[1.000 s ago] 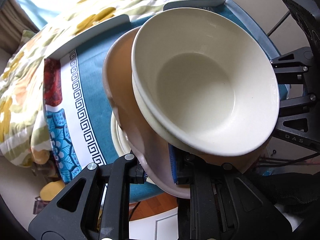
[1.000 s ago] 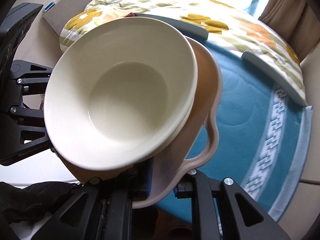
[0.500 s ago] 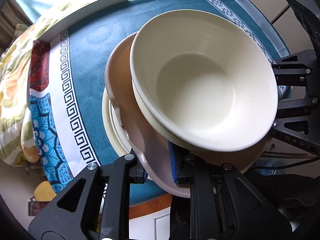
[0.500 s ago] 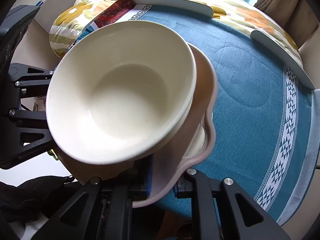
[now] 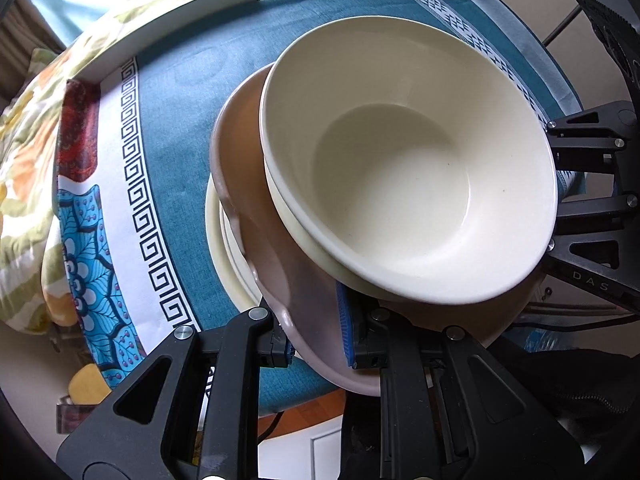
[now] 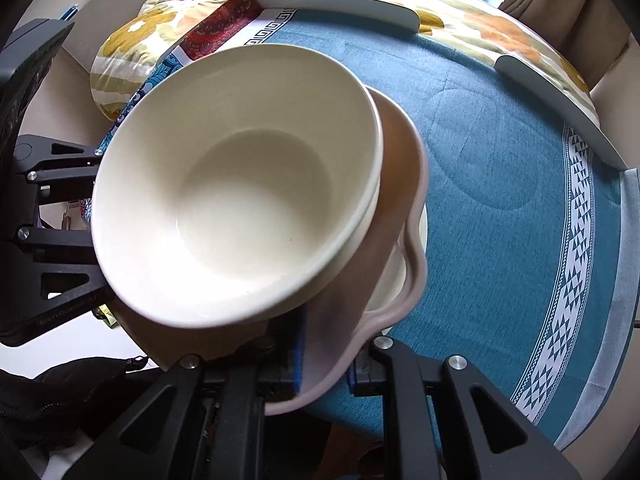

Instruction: Organize plates and bowls

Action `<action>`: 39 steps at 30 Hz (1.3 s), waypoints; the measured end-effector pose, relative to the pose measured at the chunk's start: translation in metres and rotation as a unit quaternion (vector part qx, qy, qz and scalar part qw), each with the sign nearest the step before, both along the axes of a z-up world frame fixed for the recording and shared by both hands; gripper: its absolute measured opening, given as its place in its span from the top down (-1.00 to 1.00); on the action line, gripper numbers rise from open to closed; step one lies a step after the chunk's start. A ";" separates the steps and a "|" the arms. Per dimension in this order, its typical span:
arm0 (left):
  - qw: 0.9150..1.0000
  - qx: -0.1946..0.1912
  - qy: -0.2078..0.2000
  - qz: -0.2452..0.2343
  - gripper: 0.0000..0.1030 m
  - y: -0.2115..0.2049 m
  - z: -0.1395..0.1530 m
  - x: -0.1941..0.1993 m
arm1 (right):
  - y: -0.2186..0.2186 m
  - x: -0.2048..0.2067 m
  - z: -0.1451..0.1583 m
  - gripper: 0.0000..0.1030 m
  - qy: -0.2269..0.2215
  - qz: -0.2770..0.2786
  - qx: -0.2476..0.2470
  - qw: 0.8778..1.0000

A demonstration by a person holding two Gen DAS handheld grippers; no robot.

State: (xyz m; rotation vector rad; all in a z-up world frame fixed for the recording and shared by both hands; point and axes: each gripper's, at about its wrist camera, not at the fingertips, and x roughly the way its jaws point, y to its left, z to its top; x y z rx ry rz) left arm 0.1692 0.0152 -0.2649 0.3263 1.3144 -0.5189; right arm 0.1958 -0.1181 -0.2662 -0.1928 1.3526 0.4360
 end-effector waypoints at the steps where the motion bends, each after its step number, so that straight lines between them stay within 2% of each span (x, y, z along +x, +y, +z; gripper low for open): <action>1: 1.000 0.001 0.000 0.001 0.71 0.000 0.000 0.000 | 0.000 0.000 0.000 0.72 -0.001 -0.002 0.001 1.000; 6: 1.000 0.019 0.013 -0.009 0.71 -0.006 -0.002 0.004 | 0.003 0.003 -0.003 0.72 0.012 -0.008 -0.011 1.000; 16: 0.998 0.013 0.057 -0.009 0.59 -0.005 -0.003 0.009 | 0.008 0.010 -0.002 0.59 0.044 0.000 -0.027 0.999; 18: 0.997 0.004 0.071 -0.007 0.47 -0.005 -0.003 0.010 | 0.008 0.010 -0.002 0.57 0.050 -0.004 -0.026 0.998; 20: 0.997 -0.003 0.075 -0.019 0.18 -0.009 -0.001 0.007 | 0.007 0.011 -0.001 0.55 0.053 -0.009 -0.025 0.998; 21: 0.997 -0.001 0.072 -0.021 0.13 -0.011 0.000 0.006 | 0.007 0.011 -0.001 0.55 0.056 -0.009 -0.024 0.998; 31: 0.996 -0.013 0.082 -0.016 -0.06 -0.009 0.002 0.006 | 0.010 0.012 0.000 0.51 0.074 -0.015 -0.018 0.997; 33: 0.996 -0.025 0.084 -0.016 -0.26 -0.009 0.005 0.006 | 0.010 0.012 0.001 0.49 0.076 -0.014 -0.017 0.997; 35: 0.997 -0.023 0.072 -0.024 -0.72 -0.008 0.013 0.003 | 0.011 0.012 0.002 0.38 0.080 -0.006 -0.012 0.997; 39: 0.997 -0.020 0.061 -0.030 -0.74 -0.006 0.021 0.001 | 0.014 0.011 0.008 0.18 0.074 0.016 -0.020 0.997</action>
